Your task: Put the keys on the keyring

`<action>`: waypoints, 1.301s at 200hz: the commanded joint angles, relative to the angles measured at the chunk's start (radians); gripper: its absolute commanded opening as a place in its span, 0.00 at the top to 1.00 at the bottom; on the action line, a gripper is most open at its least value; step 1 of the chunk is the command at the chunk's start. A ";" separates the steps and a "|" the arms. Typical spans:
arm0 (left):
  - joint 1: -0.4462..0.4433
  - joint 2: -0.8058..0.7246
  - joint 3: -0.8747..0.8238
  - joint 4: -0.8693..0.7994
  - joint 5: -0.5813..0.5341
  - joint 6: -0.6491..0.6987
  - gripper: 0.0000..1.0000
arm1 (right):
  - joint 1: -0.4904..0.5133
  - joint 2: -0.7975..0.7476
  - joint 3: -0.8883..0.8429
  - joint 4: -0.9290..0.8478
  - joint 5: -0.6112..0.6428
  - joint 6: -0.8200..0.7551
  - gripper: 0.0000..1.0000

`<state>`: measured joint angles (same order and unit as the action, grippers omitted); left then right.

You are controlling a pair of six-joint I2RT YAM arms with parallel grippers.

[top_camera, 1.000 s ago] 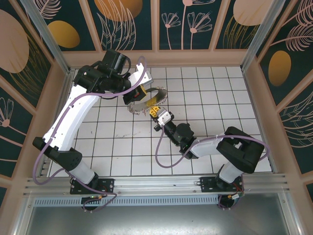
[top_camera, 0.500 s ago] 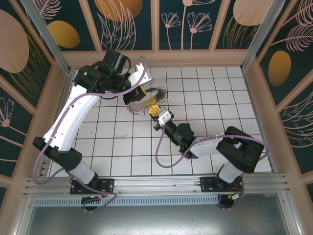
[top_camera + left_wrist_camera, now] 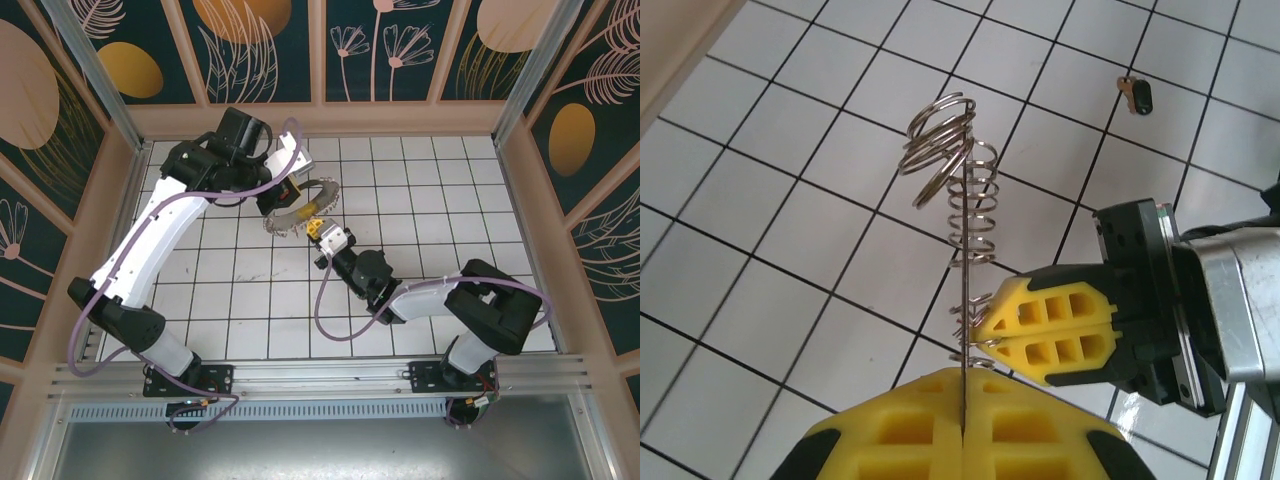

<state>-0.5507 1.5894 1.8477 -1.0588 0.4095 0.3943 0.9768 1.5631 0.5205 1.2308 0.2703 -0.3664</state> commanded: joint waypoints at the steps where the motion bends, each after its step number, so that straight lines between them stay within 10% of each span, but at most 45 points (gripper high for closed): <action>1: 0.033 -0.031 -0.087 0.183 0.070 -0.111 0.92 | -0.028 -0.081 -0.007 -0.127 -0.095 0.078 1.00; 122: 0.167 -0.009 -0.661 0.936 0.651 -0.638 0.78 | -0.197 -0.368 -0.128 -0.450 -0.473 0.187 1.00; 214: 0.173 0.047 -0.735 0.902 0.535 -0.592 0.68 | -0.263 -0.382 -0.099 -0.562 -0.629 0.180 1.00; 260: 0.176 0.095 -0.742 0.833 0.483 -0.511 0.83 | -0.307 -0.380 -0.120 -0.547 -0.721 0.220 1.00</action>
<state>-0.3813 1.6505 1.1194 -0.1844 0.9325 -0.1841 0.6937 1.1984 0.3969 0.6369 -0.3424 -0.1932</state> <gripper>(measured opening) 0.230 0.055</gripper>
